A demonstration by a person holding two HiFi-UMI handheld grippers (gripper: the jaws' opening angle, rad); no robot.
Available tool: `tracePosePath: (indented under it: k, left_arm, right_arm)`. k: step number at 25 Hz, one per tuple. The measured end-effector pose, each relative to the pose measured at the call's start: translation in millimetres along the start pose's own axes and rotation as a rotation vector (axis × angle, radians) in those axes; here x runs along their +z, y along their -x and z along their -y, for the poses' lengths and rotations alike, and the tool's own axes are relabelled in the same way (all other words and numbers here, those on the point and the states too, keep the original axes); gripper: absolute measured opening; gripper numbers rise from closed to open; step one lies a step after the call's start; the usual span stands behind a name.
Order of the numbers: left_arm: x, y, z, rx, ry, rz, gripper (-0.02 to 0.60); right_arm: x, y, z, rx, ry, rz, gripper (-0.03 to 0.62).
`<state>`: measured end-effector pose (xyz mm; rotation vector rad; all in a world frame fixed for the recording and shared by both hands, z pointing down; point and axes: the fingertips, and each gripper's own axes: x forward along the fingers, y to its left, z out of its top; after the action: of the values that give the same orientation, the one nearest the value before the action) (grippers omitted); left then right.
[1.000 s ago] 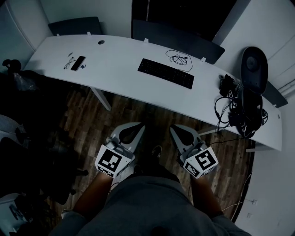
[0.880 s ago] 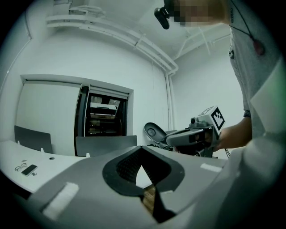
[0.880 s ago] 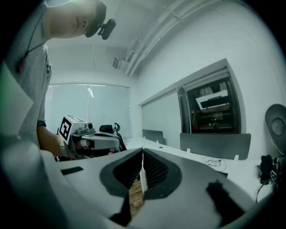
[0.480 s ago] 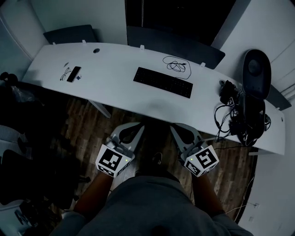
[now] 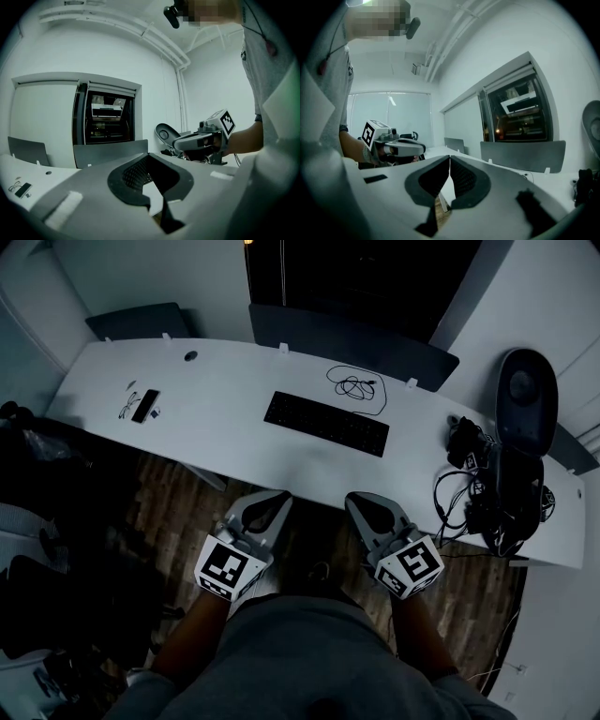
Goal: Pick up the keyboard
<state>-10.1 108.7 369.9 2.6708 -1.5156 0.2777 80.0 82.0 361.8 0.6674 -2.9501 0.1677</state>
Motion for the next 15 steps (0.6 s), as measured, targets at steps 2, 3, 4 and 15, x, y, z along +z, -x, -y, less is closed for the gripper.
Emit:
tracePosePath:
  k: [2, 3, 4, 15]
  left_arm:
    - [1.0, -8.4, -2.1, 0.009, 0.004, -0.002, 0.005]
    - [2.7, -12.4, -2.3, 0.009, -0.003, 0.004, 0.006]
    - [4.5, -16.1, -2.2, 0.009, -0.011, 0.01, 0.006]
    - [7.5, -43.6, -4.1, 0.004, -0.028, -0.007, 0.006]
  right_arm:
    - [0.4, -0.6, 9.3, 0.004, 0.003, 0.0, 0.015]
    - [0.1, -0.5, 13.9, 0.006, 0.002, 0.002, 0.015]
    - [-0.8, -0.2, 18.5, 0.006, 0.0, 0.005, 0.015]
    - [-2.8, -1.2, 49.2, -0.001, -0.016, 0.01, 0.014]
